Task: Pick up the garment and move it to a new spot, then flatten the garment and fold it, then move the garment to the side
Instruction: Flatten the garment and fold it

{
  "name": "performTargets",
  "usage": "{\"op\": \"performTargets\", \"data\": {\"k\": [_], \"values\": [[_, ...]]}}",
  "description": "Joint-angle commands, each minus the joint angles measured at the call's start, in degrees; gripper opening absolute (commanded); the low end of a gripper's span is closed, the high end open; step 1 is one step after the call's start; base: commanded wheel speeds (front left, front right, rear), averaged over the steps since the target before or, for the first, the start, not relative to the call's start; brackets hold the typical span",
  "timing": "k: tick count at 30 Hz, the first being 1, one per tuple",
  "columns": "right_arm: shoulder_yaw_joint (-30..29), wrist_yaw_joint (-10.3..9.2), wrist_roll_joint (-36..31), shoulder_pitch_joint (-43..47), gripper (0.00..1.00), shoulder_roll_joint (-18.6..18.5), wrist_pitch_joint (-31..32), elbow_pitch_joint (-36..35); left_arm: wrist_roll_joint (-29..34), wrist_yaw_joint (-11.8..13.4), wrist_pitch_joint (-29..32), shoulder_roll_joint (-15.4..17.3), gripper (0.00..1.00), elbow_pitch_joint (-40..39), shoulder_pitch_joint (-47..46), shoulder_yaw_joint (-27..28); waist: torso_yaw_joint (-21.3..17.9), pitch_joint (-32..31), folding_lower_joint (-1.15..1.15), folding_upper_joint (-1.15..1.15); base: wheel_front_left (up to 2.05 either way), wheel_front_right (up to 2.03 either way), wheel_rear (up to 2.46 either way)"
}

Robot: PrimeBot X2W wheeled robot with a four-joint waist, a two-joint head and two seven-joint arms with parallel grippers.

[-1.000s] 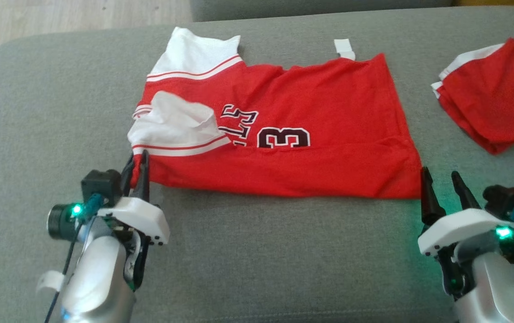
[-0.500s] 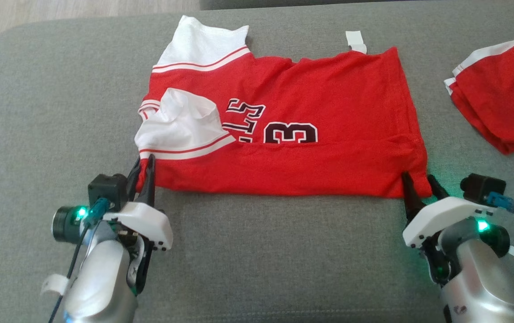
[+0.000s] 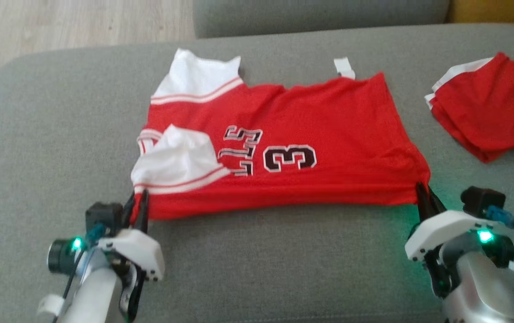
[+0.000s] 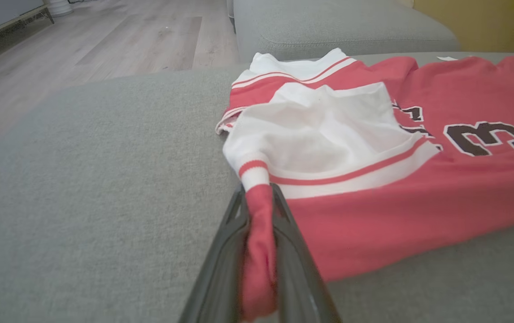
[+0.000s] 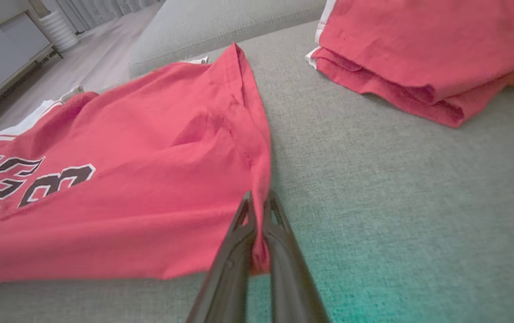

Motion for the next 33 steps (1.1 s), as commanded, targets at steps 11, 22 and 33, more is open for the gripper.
{"op": "performTargets", "data": {"k": [11, 22, 33], "values": [[-2.02, -0.05, -0.44, 9.41, 0.00, -0.12, 5.36, -11.39, -2.41, 0.48, 1.98, 2.58, 0.00, -3.87, 6.19, 1.74, -0.53, -6.28, 0.00, 0.00, 0.00, 0.00, 0.00], [-4.16, -0.05, 1.42, 13.04, 1.00, -0.11, 6.76, -21.13, -4.12, 1.94, 2.42, 2.67, 1.00, -6.78, 7.25, 2.76, -1.71, -5.90, 0.00, 0.00, 0.00, 0.00, 0.00], [-5.75, -0.05, 2.46, 9.60, 1.00, -0.11, 0.35, -30.32, -4.89, 2.61, -1.13, 4.19, 1.00, -14.62, 2.35, 5.77, -3.22, -2.13, 0.00, 0.00, 0.00, 0.00, 0.00]]}}
